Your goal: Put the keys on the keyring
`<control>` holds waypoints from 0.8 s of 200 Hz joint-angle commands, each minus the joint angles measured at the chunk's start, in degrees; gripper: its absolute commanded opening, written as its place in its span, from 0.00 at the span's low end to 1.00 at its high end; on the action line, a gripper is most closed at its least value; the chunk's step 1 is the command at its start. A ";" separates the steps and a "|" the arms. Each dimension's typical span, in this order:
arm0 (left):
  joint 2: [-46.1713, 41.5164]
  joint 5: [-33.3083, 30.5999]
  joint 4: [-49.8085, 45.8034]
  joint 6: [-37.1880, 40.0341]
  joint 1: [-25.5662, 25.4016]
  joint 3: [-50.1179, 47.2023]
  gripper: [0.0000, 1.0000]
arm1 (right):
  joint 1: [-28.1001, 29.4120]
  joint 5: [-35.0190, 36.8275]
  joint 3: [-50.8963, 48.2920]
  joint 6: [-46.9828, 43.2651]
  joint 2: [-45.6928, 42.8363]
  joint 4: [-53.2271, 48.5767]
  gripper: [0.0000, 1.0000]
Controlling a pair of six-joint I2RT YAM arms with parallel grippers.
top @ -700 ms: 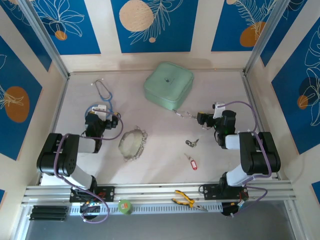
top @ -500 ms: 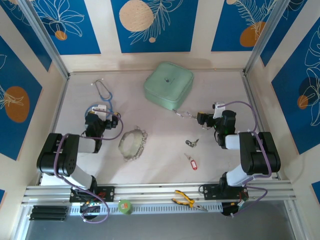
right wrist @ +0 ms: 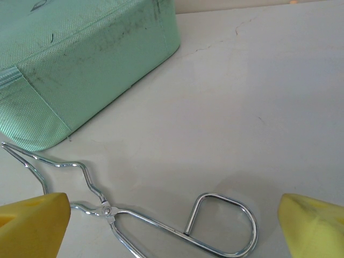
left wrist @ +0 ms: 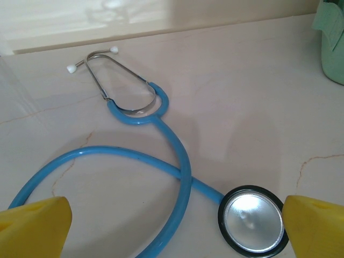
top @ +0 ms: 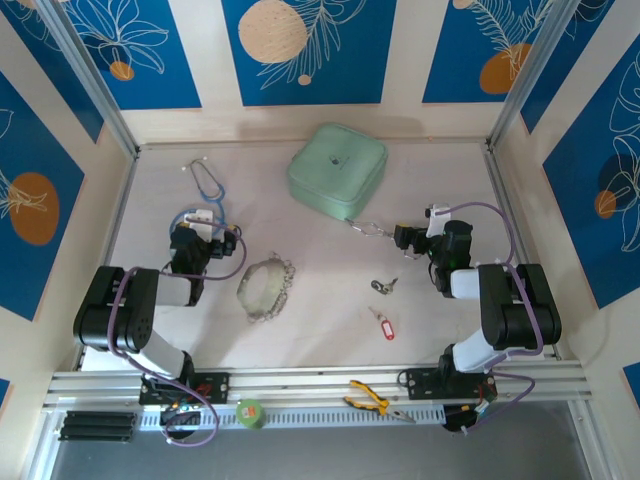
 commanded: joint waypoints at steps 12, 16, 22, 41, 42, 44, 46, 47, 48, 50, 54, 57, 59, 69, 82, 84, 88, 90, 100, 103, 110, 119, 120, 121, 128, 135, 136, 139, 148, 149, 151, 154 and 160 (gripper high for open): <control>-1.51 3.43 0.15 1.25 0.76 -0.70 1.00 | 0.25 2.44 1.64 0.63 -2.21 -1.60 0.78; -2.76 4.04 -0.66 1.51 0.72 -0.85 1.00 | 0.69 4.00 2.56 0.61 -3.59 -4.14 0.78; -5.15 4.14 -3.48 1.69 0.51 -0.57 1.00 | 1.37 6.64 4.89 0.19 -6.04 -11.05 0.78; -12.61 0.34 -12.44 0.95 0.01 1.25 1.00 | 2.97 15.34 15.86 5.05 -10.34 -34.27 0.79; -13.00 0.19 -12.67 0.93 0.01 1.34 1.00 | 3.05 15.53 16.30 5.49 -10.50 -35.29 0.79; -13.66 -0.08 -12.90 0.80 0.01 1.36 1.00 | 3.17 15.81 17.18 6.19 -10.69 -36.93 0.79; -14.17 -0.41 -12.88 0.68 0.01 1.34 1.00 | 3.32 15.88 17.95 6.98 -11.11 -38.77 0.79; -14.48 -0.49 -12.80 0.62 0.01 1.30 1.00 | 3.35 15.94 18.40 7.29 -11.28 -39.48 0.79; -14.81 -0.53 -12.67 0.54 0.01 1.23 1.00 | 3.37 15.92 18.76 7.53 -11.37 -40.14 0.79; -15.39 -0.74 -12.36 0.42 0.03 1.02 1.00 | 3.54 15.91 19.31 8.22 -11.70 -41.62 0.80; -16.55 -1.25 -11.31 0.00 0.02 0.61 1.00 | 3.98 15.82 20.22 9.48 -12.32 -43.75 0.80; -17.23 -1.47 -10.54 -0.37 0.01 0.22 1.00 | 4.29 15.74 20.68 10.23 -12.93 -44.94 0.80; -17.79 -1.68 -10.04 -0.69 0.01 0.07 1.00 | 4.67 15.69 20.81 10.91 -13.30 -45.52 0.80; -20.55 -4.06 -9.16 -2.10 -0.06 -0.57 1.00 | 6.18 15.35 20.96 14.27 -15.22 -47.90 0.80; -24.76 -11.78 -10.26 -8.84 -0.38 -1.35 1.00 | 8.16 14.54 21.28 19.79 -17.50 -51.85 0.78; -25.39 -12.47 -10.68 -9.71 -0.35 -1.53 1.00 | 8.45 14.47 21.37 20.60 -17.82 -52.63 0.77; -26.63 -13.50 -11.63 -11.11 -0.36 -1.71 1.00 | 9.17 14.29 21.67 22.00 -18.24 -54.32 0.77; -27.22 -13.83 -12.12 -11.59 -0.41 -1.82 1.00 | 9.50 14.23 21.80 22.62 -18.38 -55.38 0.76; -29.99 -14.28 -15.30 -13.56 -0.67 -2.07 1.00 | 11.70 13.57 22.58 24.31 -19.07 -59.39 0.76; -30.70 -14.26 -16.30 -13.87 -0.77 -2.01 1.00 | 12.56 13.34 22.89 24.25 -19.21 -60.54 0.75; -32.56 -13.88 -19.59 -14.43 -1.11 -1.55 1.00 | 14.54 13.32 23.81 24.31 -19.36 -63.42 0.75; -34.70 -13.76 -24.75 -15.80 -1.66 -0.53 1.00 | 17.23 13.57 24.84 24.59 -19.45 -66.73 0.75; -34.94 -13.76 -25.37 -15.97 -1.70 -0.43 1.00 | 17.48 13.55 24.97 24.66 -19.45 -66.99 0.75; -35.15 -13.67 -26.03 -16.15 -1.73 -0.25 1.00 | 17.77 13.50 25.07 24.66 -19.45 -67.25 0.75; -36.49 -12.72 -30.43 -17.36 -1.88 0.84 1.00 | 19.56 12.73 25.71 24.86 -19.45 -69.10 0.75; -37.64 -11.70 -35.15 -18.69 -2.16 2.02 1.00 | 21.29 11.06 26.12 24.77 -19.37 -70.44 0.75; -37.82 -11.59 -35.84 -18.91 -2.18 2.12 1.00 | 21.52 10.85 26.18 24.71 -19.32 -70.56 0.74; -38.22 -11.27 -37.87 -19.62 -2.29 2.76 1.00 | 22.26 10.11 26.30 24.66 -19.24 -70.96 0.75; -38.97 -10.30 -43.67 -21.76 -2.81 4.28 1.00 | 24.70 8.96 26.65 24.70 -18.95 -71.98 0.74; -39.05 -10.27 -44.28 -22.03 -2.85 4.39 1.00 | 24.99 8.87 26.71 24.72 -18.89 -72.07 0.74; -39.29 -10.25 -45.39 -22.56 -3.12 4.58 1.00 | 25.53 8.63 26.84 24.78 -18.79 -72.32 0.74; -39.54 -10.29 -46.93 -23.35 -3.43 4.84 1.00 | 26.28 8.22 26.98 24.82 -18.55 -72.65 0.74; -40.14 -10.46 -49.17 -24.62 -4.38 5.04 1.00 | 27.63 7.34 27.51 24.91 -18.05 -73.34 0.74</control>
